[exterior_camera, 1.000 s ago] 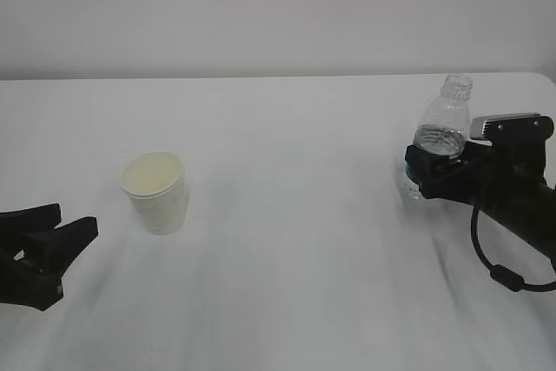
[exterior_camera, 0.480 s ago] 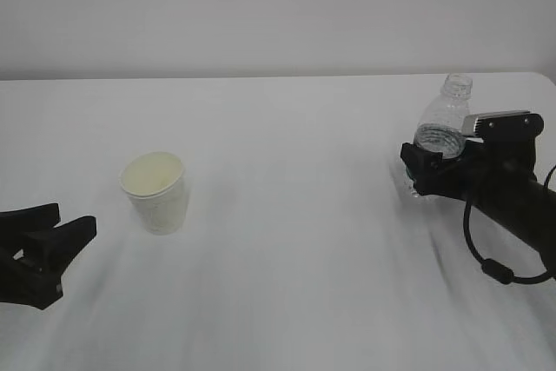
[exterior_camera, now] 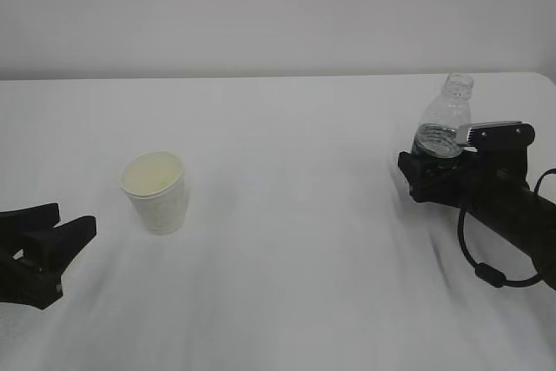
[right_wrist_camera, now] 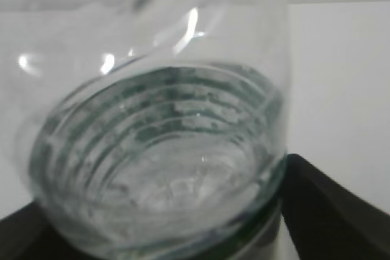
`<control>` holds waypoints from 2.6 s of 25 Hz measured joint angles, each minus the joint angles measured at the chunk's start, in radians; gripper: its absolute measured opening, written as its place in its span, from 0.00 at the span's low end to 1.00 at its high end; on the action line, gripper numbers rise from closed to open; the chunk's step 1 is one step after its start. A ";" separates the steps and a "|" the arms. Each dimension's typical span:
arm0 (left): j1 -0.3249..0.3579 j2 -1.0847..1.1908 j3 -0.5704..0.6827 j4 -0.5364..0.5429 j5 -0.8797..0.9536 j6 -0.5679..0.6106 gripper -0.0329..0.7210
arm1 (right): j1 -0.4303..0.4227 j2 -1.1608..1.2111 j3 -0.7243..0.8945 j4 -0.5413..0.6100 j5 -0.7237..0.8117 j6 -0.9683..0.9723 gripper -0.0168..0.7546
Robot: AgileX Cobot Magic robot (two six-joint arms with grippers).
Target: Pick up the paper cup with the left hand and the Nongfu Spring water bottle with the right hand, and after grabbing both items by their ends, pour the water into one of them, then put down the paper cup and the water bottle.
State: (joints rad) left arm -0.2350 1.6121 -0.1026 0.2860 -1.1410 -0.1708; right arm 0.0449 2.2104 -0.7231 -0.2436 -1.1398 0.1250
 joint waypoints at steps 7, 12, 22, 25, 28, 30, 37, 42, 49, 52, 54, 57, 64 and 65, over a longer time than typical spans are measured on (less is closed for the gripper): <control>0.000 0.000 0.000 -0.002 -0.002 0.000 0.57 | 0.000 0.000 -0.023 0.002 0.000 0.000 0.86; 0.000 0.000 0.000 -0.002 -0.002 0.000 0.57 | 0.000 0.000 -0.024 -0.008 0.000 0.000 0.78; 0.000 0.000 0.000 -0.002 -0.002 0.000 0.57 | 0.000 0.000 -0.024 -0.018 -0.001 0.000 0.67; 0.000 0.000 0.000 -0.002 -0.002 0.000 0.57 | 0.000 0.000 -0.024 -0.018 -0.001 0.000 0.67; 0.000 0.000 0.000 -0.002 -0.002 0.000 0.57 | 0.000 0.000 -0.024 -0.018 -0.001 0.000 0.67; 0.000 0.000 0.000 -0.002 -0.002 0.000 0.57 | 0.000 0.000 -0.024 -0.018 -0.001 0.000 0.67; 0.000 0.000 0.000 -0.002 -0.002 0.000 0.57 | 0.000 0.000 -0.024 -0.018 -0.001 0.000 0.64; 0.000 0.000 0.000 -0.002 -0.002 0.000 0.57 | 0.000 0.000 -0.024 -0.020 -0.001 -0.011 0.64; 0.000 0.000 0.000 -0.002 -0.002 0.000 0.57 | 0.000 -0.072 -0.001 -0.025 0.020 -0.014 0.64; 0.000 0.000 0.000 -0.004 -0.002 0.000 0.57 | 0.000 -0.116 0.028 -0.026 0.020 -0.014 0.64; 0.000 0.000 0.000 -0.004 -0.003 0.000 0.57 | 0.000 -0.145 0.050 -0.028 0.020 -0.014 0.64; 0.000 0.000 0.000 -0.004 -0.002 0.000 0.57 | 0.000 -0.189 0.084 -0.040 0.020 -0.017 0.64; 0.000 0.000 0.000 -0.004 -0.002 0.000 0.57 | 0.000 -0.292 0.175 -0.061 0.033 -0.017 0.64; 0.000 0.000 0.000 -0.004 -0.002 0.000 0.57 | 0.000 -0.310 0.189 -0.061 0.047 -0.019 0.64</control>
State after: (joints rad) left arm -0.2350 1.6121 -0.1026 0.2823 -1.1432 -0.1708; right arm 0.0449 1.9006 -0.5338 -0.3050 -1.0931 0.1062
